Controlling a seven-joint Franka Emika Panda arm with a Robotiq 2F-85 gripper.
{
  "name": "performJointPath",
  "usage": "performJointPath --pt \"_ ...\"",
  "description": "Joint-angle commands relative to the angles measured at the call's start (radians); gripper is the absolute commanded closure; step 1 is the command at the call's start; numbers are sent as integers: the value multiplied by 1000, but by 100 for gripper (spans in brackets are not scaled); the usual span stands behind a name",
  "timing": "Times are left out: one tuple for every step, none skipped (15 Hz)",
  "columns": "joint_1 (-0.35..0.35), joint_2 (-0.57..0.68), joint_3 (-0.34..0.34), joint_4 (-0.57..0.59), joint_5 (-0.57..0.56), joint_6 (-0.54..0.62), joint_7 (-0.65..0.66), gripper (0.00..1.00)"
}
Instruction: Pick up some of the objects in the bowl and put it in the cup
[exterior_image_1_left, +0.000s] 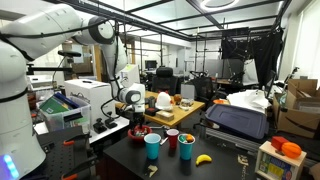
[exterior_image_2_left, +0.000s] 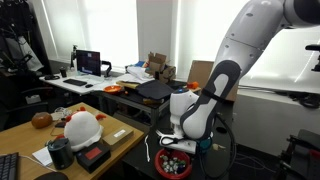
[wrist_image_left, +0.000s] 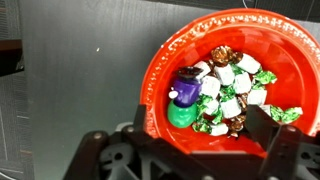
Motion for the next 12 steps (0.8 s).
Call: performJointPath --pt "-9 10 8 13 26 50 -26 0" --pt "-11 12 9 13 27 61 -31 0" --pt "-12 16 9 13 27 70 -34 0" --pt "-13 20 8 14 26 79 -37 0" --pt "-15 25 8 15 26 87 -41 0" --pt "-19 27 9 16 28 90 -45 0" --pt "-22 29 8 16 28 95 -48 0" --pt "-28 30 9 16 30 101 -51 0" --pt "-31 32 9 17 31 108 -53 0" --pt "-35 34 11 16 32 116 -57 0" --pt "-39 36 12 18 33 122 -64 0" --pt "-43 37 15 18 35 127 -75 0"
